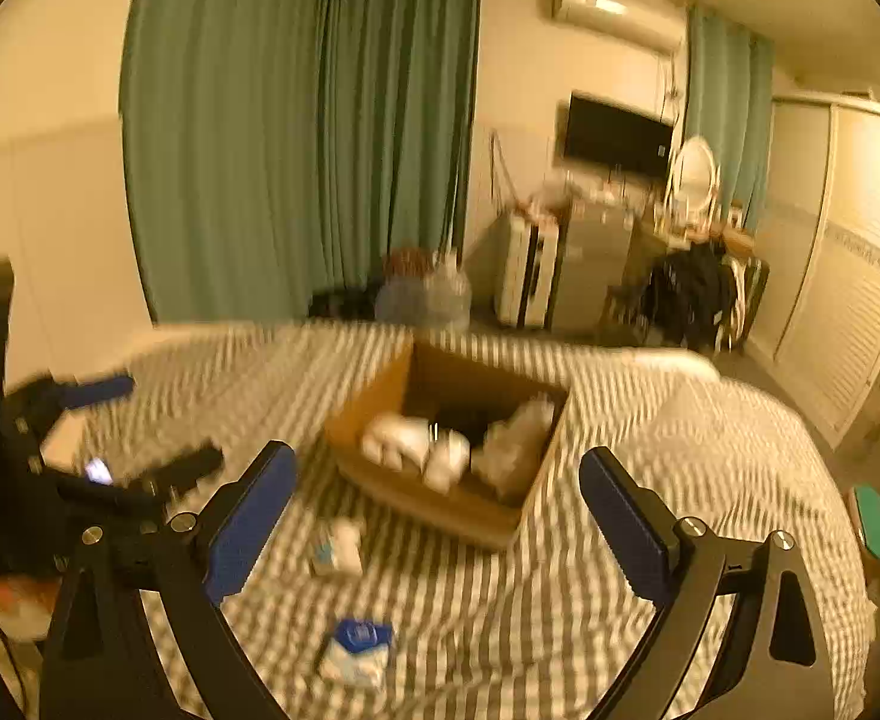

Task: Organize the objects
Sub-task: 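Withdraw both tools from the box toward the remaining items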

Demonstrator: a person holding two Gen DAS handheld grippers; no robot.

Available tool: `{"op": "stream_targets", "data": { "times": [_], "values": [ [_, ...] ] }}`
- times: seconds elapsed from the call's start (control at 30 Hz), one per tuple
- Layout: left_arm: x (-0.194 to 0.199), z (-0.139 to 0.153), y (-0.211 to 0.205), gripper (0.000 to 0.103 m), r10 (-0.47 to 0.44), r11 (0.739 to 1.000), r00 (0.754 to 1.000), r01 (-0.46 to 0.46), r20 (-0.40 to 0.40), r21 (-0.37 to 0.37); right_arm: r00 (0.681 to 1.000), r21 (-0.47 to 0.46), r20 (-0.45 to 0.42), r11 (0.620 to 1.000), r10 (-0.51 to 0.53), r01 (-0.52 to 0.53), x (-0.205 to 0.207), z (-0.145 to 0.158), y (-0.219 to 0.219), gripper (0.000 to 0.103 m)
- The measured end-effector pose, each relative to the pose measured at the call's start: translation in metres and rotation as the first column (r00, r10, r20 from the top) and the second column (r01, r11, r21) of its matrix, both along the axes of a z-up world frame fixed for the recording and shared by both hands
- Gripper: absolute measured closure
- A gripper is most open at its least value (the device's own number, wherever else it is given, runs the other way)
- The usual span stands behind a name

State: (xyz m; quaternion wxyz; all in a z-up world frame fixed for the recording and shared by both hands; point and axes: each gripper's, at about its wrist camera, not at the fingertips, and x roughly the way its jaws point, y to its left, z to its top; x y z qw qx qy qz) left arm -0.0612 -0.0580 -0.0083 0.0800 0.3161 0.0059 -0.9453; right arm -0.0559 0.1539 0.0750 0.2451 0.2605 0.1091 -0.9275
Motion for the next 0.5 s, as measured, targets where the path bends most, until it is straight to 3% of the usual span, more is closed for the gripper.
{"op": "stream_targets", "data": {
  "times": [0.17, 0.37, 0.5],
  "values": [
    [-0.003, -0.057, -0.001, 0.000, 0.045, 0.999, 0.995, -0.043, 0.084, -0.029, 0.997, 0.085, 0.081, 0.996, -0.002, -0.005, -0.008, -0.081, -0.010, 0.007],
    [0.006, -0.110, -0.005, 0.000, 0.059, 0.998, 0.977, -0.057, 0.203, -0.014, 0.964, 0.120, 0.267, 0.993, -0.017, -0.016, -0.016, -0.176, -0.025, 0.007],
    [0.000, -0.128, 0.000, 0.000, 0.080, 0.995, 0.971, -0.064, 0.223, -0.080, 0.948, 0.172, 0.317, 0.984, -0.017, -0.040, -0.013, -0.208, -0.030, 0.007]
  ]
}}
